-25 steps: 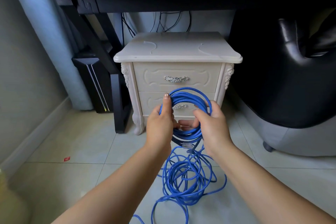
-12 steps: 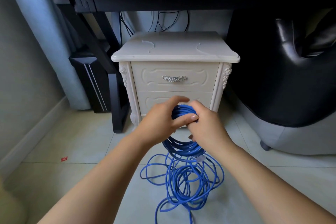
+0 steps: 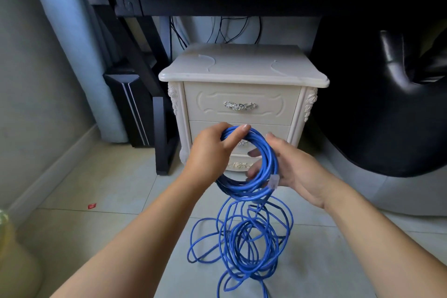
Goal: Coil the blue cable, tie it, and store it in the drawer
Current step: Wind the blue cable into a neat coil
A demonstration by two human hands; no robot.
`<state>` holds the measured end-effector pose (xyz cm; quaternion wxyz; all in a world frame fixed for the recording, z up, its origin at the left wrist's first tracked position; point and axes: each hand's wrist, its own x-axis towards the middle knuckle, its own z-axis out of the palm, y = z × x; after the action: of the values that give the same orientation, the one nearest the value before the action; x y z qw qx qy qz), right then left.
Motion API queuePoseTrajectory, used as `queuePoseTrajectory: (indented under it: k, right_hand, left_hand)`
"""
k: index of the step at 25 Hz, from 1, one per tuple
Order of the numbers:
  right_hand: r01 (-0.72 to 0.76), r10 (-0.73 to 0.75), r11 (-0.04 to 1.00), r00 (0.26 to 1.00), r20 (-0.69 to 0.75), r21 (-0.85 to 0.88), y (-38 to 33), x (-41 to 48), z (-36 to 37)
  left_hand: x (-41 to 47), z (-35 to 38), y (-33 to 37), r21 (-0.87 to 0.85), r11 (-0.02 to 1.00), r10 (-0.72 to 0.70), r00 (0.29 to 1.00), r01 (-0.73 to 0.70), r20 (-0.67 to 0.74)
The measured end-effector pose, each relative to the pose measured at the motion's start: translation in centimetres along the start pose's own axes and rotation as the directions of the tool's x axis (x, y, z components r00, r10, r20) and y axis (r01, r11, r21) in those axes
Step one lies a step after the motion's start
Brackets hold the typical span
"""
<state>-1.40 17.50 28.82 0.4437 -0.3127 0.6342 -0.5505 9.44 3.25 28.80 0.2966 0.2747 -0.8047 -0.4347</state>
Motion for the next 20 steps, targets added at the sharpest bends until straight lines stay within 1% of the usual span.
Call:
queuePoseTrajectory:
  k: [2, 4, 6, 9, 10, 11, 13, 15, 17, 18, 20]
  right_hand:
    - [-0.069, 0.068, 0.998, 0.995, 0.072, 0.01, 0.9, 0.2, -0.3]
    - [-0.077, 0.065, 0.995, 0.985, 0.162, 0.07, 1.4, 0.3, -0.6]
    - [-0.07, 0.048, 0.993, 0.977, 0.21, 0.097, 1.3, 0.0, -0.7]
    - [-0.083, 0.079, 0.997, 0.972, 0.223, 0.008, 1.4, -0.3, 0.5]
    - [-0.086, 0.082, 0.996, 0.977, 0.197, 0.008, 1.4, -0.2, 1.1]
    - [-0.085, 0.078, 0.995, 0.987, 0.139, 0.044, 1.5, 0.0, 1.7]
    - [-0.042, 0.049, 0.99, 0.998, -0.049, 0.134, 1.4, 0.5, 2.6]
    - [0.013, 0.01, 0.996, 0.968, -0.251, 0.092, 1.4, 1.0, 2.9]
    - [0.038, -0.028, 0.999, 0.926, -0.376, 0.019, 1.4, 1.4, 2.9]
    - [0.042, -0.03, 0.999, 0.909, -0.415, 0.018, 1.4, 1.6, 2.9]
    - [0.064, -0.011, 0.992, 0.902, -0.432, 0.108, 1.2, 1.6, 2.8]
  left_hand:
    - [0.4, -0.2, -0.5, -0.148, 0.985, -0.099, 0.991, 0.086, -0.087]
    - [0.5, -0.2, -0.6, -0.257, 0.957, -0.174, 0.975, 0.135, -0.137]
    - [0.5, -0.2, -0.3, -0.345, 0.923, -0.235, 0.959, 0.17, -0.157]
    - [0.5, 0.3, 0.0, -0.494, 0.843, -0.347, 0.918, 0.215, -0.193]
    - [0.4, 0.5, 0.1, -0.514, 0.827, -0.382, 0.9, 0.23, -0.212]
    - [0.3, 0.7, 0.2, -0.514, 0.823, -0.404, 0.885, 0.242, -0.231]
    - [-0.1, 0.9, 0.7, -0.53, 0.812, -0.413, 0.882, 0.244, -0.226]
    - [-0.5, 1.1, 1.3, -0.575, 0.786, -0.374, 0.915, 0.225, -0.154]
    - [-1.1, 1.3, 1.7, -0.61, 0.758, -0.34, 0.938, 0.233, -0.063]
    - [-1.3, 1.4, 1.7, -0.623, 0.743, -0.329, 0.944, 0.247, -0.019]
    - [-1.7, 1.5, 1.3, -0.616, 0.73, -0.315, 0.946, 0.295, 0.079]
